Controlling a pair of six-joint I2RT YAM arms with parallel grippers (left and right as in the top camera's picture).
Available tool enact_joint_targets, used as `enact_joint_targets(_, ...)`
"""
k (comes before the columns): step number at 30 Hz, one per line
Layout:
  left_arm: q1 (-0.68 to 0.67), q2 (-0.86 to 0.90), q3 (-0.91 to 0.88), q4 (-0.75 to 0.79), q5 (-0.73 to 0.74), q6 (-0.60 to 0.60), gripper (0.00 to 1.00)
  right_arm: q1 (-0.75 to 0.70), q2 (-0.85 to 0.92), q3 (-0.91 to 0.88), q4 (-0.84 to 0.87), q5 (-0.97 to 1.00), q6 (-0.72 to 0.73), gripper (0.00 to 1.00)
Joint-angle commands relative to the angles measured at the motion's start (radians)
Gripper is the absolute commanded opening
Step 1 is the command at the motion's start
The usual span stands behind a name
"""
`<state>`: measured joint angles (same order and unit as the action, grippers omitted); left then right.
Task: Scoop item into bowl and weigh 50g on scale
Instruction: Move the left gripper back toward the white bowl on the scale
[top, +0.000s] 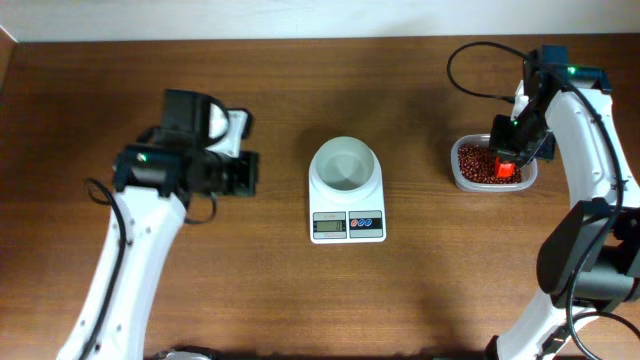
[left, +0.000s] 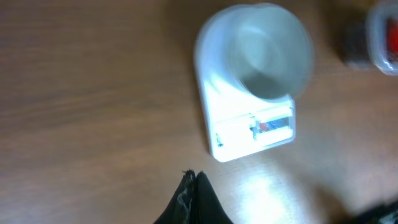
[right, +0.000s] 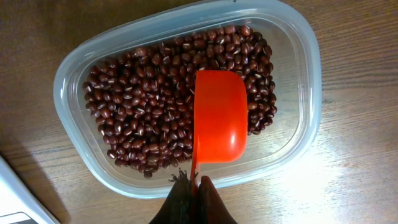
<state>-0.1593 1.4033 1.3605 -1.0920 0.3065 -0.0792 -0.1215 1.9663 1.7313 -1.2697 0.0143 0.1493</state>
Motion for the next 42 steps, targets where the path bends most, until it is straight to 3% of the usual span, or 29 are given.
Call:
enact_joint_targets(1,-0.149,0.002,0.022,-0.039,-0.093,-0.015,0.0,0.003,-0.007,0.0,0.002,-0.002,-0.003,0.04)
enact_joint_targets(3,-0.246,0.015,0.019,-0.065,-0.128,-0.039,0.0,0.003,-0.007,0.0,0.003,-0.002,-0.003,0.04)
enact_joint_targets(5,-0.334,0.041,0.002,-0.094,-0.241,-0.152,0.0,0.003,-0.007,0.0,0.003,-0.002,-0.003,0.04)
enact_joint_targets(8,-0.436,0.067,-0.059,-0.042,-0.253,-0.22,0.0,0.003,-0.007,0.0,0.004,-0.002,-0.003,0.04)
enact_joint_targets(10,-0.477,0.068,-0.078,-0.01,-0.291,-0.25,0.13,0.003,-0.007,0.0,0.006,-0.002,-0.003,0.04)
enact_joint_targets(12,-0.492,0.068,-0.084,-0.006,-0.33,-0.292,0.35,0.003,-0.007,0.0,0.007,-0.002,-0.003,0.04)
enact_joint_targets(13,-0.494,0.068,-0.085,-0.005,-0.339,-0.304,0.49,0.003,-0.007,0.0,0.006,-0.002,-0.003,0.04)
enact_joint_targets(14,-0.493,0.068,-0.097,0.008,-0.341,-0.336,0.7,0.003,-0.007,0.0,0.007,-0.002,-0.003,0.04)
enact_joint_targets(16,-0.493,0.068,-0.119,0.032,-0.341,-0.336,0.86,0.003,-0.007,0.0,0.01,-0.002,-0.003,0.04)
enact_joint_targets(17,-0.494,0.068,-0.132,0.05,-0.338,-0.336,0.9,0.003,-0.007,0.0,0.011,-0.002,-0.003,0.04)
enact_joint_targets(27,-0.552,0.069,-0.234,0.162,-0.346,-0.256,0.94,0.003,-0.007,0.0,0.018,-0.002,-0.003,0.04)
enact_joint_targets(29,-0.566,0.069,-0.255,0.191,-0.402,-0.257,1.0,0.003,-0.007,0.0,0.018,-0.002,-0.003,0.04)
enact_joint_targets(42,-0.566,0.069,-0.261,0.201,-0.409,-0.257,0.99,0.003,-0.007,0.0,0.018,0.02,-0.003,0.04)
